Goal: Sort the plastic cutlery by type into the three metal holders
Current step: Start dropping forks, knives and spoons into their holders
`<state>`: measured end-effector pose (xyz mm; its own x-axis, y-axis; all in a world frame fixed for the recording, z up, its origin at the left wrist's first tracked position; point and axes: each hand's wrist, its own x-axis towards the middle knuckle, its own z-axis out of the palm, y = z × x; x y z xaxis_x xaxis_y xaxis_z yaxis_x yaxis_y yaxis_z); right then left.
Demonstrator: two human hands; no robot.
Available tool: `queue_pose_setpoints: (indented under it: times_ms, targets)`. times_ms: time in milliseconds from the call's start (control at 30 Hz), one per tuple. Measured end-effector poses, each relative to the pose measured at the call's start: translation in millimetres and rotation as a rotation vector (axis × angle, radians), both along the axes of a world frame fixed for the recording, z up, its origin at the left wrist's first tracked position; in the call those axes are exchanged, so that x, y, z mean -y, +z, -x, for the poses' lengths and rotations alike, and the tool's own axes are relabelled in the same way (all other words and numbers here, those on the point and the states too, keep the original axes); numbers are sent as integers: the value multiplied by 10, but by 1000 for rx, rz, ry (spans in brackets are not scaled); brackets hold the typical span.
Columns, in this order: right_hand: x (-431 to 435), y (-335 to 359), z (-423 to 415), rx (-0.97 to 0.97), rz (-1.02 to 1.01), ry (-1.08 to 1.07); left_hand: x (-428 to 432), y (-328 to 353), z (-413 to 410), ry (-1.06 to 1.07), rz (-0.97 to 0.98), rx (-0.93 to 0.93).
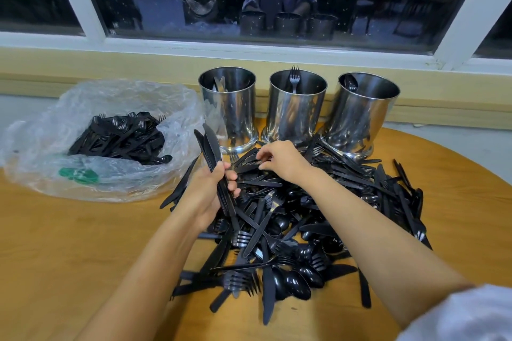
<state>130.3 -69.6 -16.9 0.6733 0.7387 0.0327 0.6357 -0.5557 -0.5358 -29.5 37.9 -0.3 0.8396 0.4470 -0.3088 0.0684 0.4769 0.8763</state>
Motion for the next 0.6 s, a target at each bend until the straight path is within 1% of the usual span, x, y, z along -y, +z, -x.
queue_pose_setpoints:
  times_ms: [133, 233, 300, 367, 467, 500, 533, 567, 600]
  targets:
    - [-72, -1, -2, 54, 170, 42, -47, 1, 33, 26, -7, 2]
    - [-65, 11, 25, 146, 206, 73, -69, 10, 53, 27, -42, -3]
    - [-29, 53, 43, 204, 187, 78, -76, 23, 64, 19, -61, -1]
    - [28, 151, 48, 244, 99, 37, -78, 32, 66, 10, -74, 8]
    - [111, 367, 53, 236, -224, -113, -49, 67, 58, 8, -61, 22]
    - [141, 448, 57, 180, -342, -182, -31, 83, 54, 15, -62, 22]
    - [173, 540, 72, 60, -451, -235, -11, 94, 44, 24, -65, 21]
    - [208, 636, 95, -120, -537, -253, 9, 100, 33, 29, -67, 21]
    - [245, 727, 122, -319, -577, -232, 32, 104, 17, 29, -69, 22]
